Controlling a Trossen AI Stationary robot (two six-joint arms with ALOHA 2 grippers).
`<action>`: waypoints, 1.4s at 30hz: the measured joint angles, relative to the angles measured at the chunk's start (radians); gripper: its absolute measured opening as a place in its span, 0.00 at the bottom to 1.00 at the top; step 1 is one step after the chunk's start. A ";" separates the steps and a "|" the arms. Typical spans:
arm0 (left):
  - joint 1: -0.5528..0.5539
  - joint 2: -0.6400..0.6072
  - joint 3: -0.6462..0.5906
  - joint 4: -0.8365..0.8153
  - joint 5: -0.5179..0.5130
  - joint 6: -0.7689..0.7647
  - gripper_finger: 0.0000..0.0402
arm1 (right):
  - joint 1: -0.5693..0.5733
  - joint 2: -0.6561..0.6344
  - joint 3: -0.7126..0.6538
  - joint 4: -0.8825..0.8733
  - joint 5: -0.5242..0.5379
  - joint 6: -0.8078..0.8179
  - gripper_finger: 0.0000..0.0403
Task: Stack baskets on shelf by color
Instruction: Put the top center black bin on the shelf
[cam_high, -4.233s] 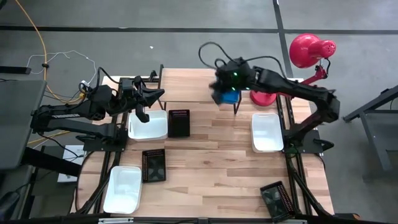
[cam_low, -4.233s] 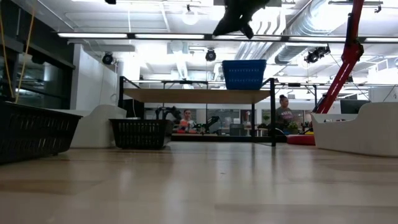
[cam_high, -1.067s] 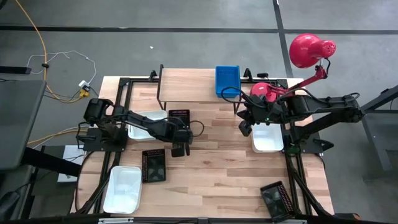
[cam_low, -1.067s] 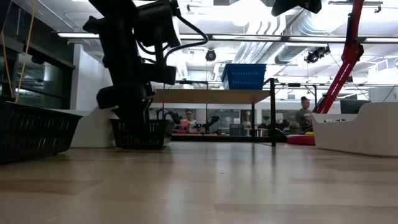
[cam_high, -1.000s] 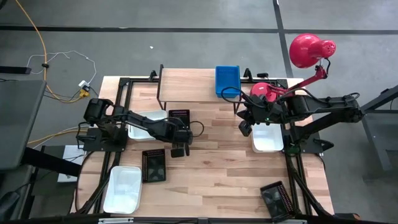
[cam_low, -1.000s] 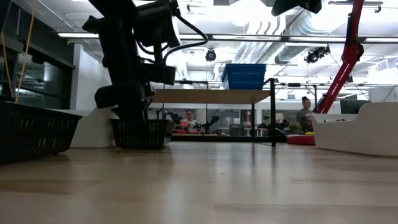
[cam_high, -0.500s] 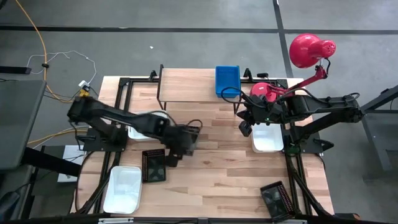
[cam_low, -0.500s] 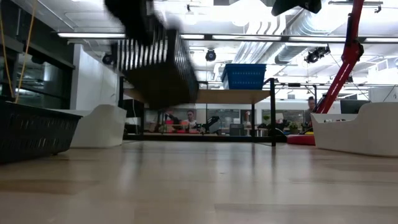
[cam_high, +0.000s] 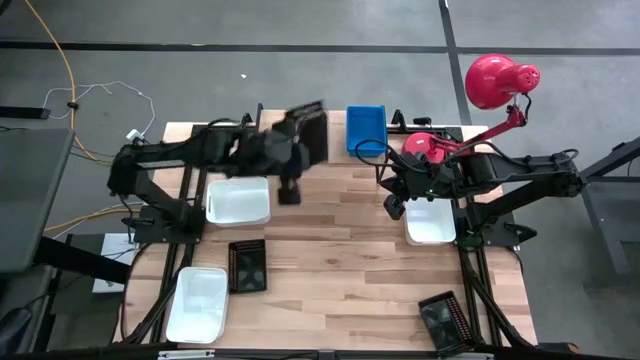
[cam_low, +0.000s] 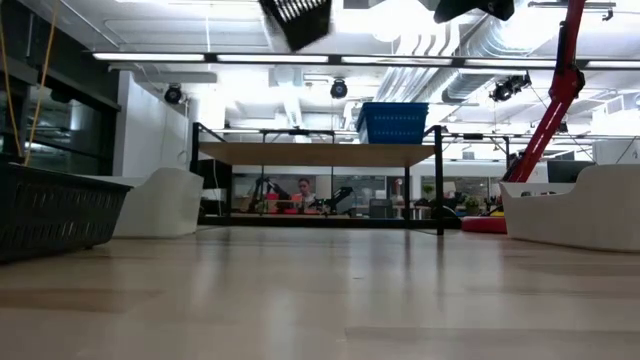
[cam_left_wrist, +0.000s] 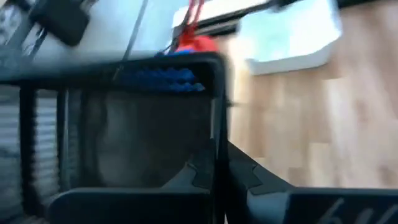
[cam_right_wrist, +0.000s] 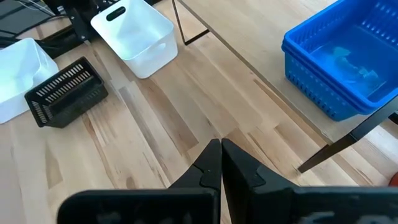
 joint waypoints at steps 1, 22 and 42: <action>0.029 0.015 0.001 -0.006 0.000 0.003 0.00 | 0.000 0.000 0.000 0.001 0.000 0.000 0.00; 0.174 0.332 0.003 0.070 0.037 0.101 0.00 | 0.000 0.000 0.000 0.004 0.034 0.000 0.00; 0.207 0.372 0.003 0.101 0.038 0.153 0.00 | 0.000 0.000 0.000 0.028 0.034 0.000 0.00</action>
